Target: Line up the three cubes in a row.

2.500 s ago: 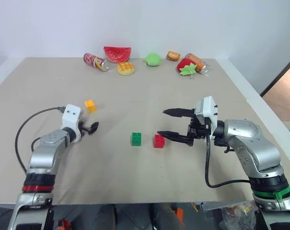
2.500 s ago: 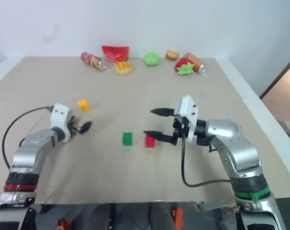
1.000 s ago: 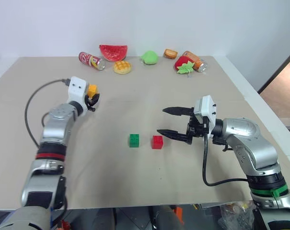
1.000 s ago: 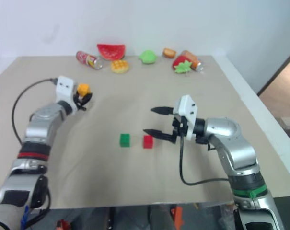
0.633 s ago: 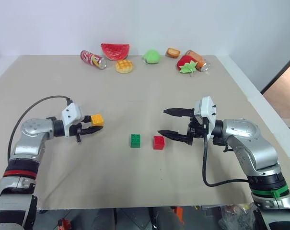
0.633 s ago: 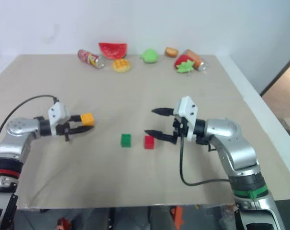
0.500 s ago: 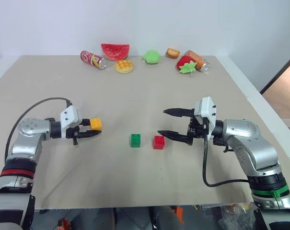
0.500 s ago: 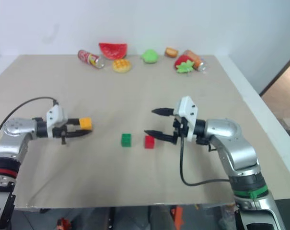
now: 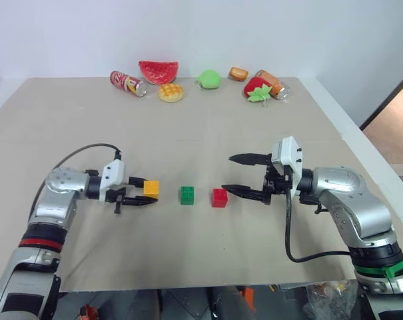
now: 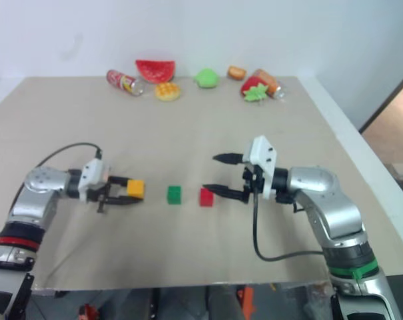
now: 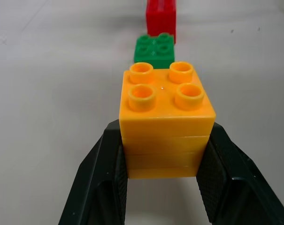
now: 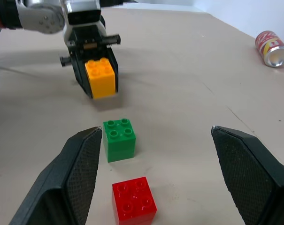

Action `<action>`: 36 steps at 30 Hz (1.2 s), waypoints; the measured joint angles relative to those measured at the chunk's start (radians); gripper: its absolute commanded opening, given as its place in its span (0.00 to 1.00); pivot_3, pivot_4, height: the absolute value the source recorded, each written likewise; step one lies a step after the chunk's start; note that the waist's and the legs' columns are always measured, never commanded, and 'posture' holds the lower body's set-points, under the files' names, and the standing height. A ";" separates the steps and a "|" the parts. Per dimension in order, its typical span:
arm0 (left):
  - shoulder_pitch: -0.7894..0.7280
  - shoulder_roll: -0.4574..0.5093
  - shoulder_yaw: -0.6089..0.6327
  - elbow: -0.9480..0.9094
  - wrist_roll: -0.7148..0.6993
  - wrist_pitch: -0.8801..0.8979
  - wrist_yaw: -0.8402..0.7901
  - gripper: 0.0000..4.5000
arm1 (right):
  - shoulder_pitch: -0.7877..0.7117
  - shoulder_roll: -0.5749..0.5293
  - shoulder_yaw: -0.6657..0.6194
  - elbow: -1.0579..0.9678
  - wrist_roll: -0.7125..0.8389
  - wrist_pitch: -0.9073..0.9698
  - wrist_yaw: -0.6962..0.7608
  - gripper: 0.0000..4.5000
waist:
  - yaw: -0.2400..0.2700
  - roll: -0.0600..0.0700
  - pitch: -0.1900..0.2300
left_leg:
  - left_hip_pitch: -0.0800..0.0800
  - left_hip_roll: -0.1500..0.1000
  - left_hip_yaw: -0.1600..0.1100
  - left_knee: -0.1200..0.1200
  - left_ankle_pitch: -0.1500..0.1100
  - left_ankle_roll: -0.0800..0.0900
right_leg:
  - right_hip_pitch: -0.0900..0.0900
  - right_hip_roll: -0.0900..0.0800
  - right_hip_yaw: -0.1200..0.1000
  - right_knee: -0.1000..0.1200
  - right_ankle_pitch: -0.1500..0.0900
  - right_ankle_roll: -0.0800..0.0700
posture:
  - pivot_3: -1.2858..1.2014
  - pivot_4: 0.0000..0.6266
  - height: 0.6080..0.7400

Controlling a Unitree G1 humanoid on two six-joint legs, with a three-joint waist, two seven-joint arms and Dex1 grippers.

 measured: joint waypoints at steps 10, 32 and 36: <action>-0.099 -0.143 -0.042 0.286 0.072 -0.208 0.028 0.38 | 0.066 -0.030 -0.047 -0.084 0.017 0.047 -0.037 0.86 | 0.004 0.000 0.000 | 0.001 0.000 -0.001 0.002 0.001 0.001 | 0.002 0.000 0.000 0.000 0.002 0.000 | 0.52 0.24 1.00; -0.054 -0.047 0.039 0.317 0.022 -0.175 -0.013 0.38 | 0.056 -0.046 -0.054 -0.089 0.025 0.061 -0.034 0.86 | -0.013 0.000 0.000 | 0.002 0.001 0.000 0.000 0.004 0.006 | -0.001 0.001 0.000 0.000 0.008 -0.003 | 0.52 0.24 1.00; -0.020 -0.047 0.042 0.249 0.014 -0.114 -0.008 0.38 | 0.038 -0.046 -0.042 -0.073 0.024 0.057 -0.026 0.86 | -0.012 0.000 0.000 | 0.002 0.001 0.000 0.000 0.004 0.006 | -0.001 0.001 0.001 0.000 0.008 -0.002 | 0.52 0.24 1.00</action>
